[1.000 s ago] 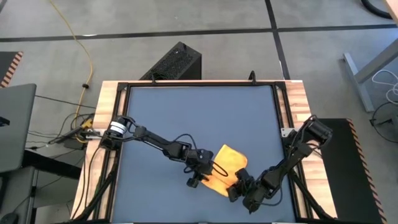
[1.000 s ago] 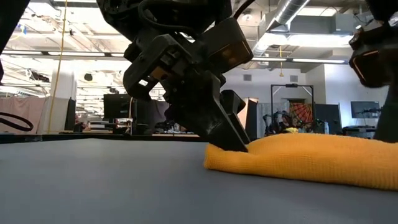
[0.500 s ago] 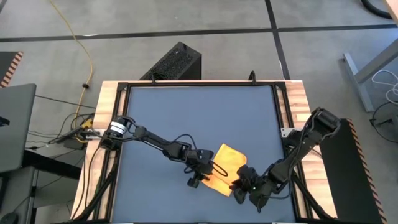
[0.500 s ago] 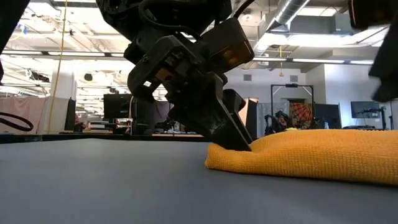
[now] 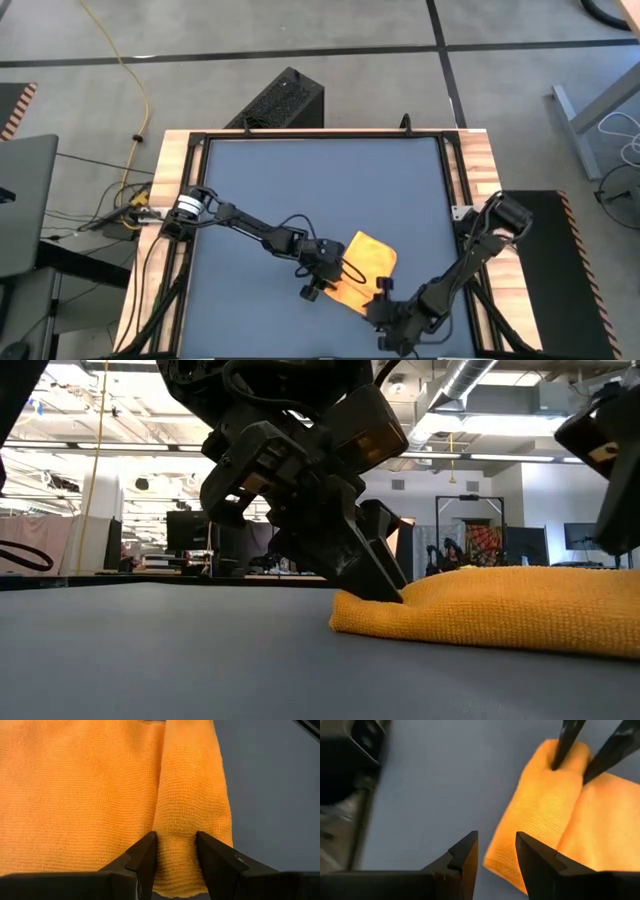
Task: Roll towel
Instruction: Roll the orange microfiber towel
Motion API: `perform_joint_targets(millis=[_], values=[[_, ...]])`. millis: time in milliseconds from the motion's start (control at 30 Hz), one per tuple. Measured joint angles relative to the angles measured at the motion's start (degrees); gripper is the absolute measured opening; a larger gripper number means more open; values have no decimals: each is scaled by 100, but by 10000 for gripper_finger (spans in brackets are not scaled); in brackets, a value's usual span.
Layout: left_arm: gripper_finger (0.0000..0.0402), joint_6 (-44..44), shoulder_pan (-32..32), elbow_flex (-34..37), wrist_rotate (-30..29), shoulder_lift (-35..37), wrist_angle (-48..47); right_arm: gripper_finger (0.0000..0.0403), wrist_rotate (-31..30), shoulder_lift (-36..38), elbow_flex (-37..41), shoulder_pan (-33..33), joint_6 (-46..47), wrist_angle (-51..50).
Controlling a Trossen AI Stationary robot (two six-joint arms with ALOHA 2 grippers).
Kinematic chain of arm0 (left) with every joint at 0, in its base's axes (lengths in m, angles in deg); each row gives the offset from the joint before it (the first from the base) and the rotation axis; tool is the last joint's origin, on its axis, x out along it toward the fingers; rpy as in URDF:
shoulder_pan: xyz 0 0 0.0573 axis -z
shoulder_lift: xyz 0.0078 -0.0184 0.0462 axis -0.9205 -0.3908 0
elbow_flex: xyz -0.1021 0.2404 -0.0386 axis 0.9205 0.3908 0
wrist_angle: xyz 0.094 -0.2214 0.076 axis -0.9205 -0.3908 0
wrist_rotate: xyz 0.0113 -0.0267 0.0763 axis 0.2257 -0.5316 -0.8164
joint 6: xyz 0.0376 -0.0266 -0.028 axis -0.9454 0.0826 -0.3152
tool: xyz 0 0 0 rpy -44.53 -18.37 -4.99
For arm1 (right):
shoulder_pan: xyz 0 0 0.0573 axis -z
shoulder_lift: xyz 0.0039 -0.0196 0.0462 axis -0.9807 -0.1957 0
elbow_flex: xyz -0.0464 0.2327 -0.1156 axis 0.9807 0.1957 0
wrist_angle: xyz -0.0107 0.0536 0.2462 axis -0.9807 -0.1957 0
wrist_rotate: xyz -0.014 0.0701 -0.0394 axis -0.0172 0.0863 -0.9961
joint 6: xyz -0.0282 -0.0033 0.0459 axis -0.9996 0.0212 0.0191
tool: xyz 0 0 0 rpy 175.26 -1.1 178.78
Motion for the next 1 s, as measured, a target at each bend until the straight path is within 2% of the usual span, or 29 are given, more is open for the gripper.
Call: perform_joint_targets(millis=[133, 267, 600, 733, 900, 1000], values=[[128, -20, -3, 0, 4, 0, 9, 157, -6, -380, -601, 2, 11, -908], [128, -39, -17, 0, 14, 0, 14, 157, -6, -761, -958, 0, 24, -1410], [128, -155, -26, -1, 175, 0, 18, 151, 9, -1123, -1054, 0, 638, -1529], [128, -321, -39, -2, 177, 0, 20, 117, 14, -1123, -1052, -48, 1047, -1621], [128, -342, -57, -2, 327, 0, 22, 31, -15, -1104, -1041, -181, 1567, -1530], [128, -221, -46, -4, 520, 0, 22, 24, -141, -1092, -1030, -305, 2006, -1472]])
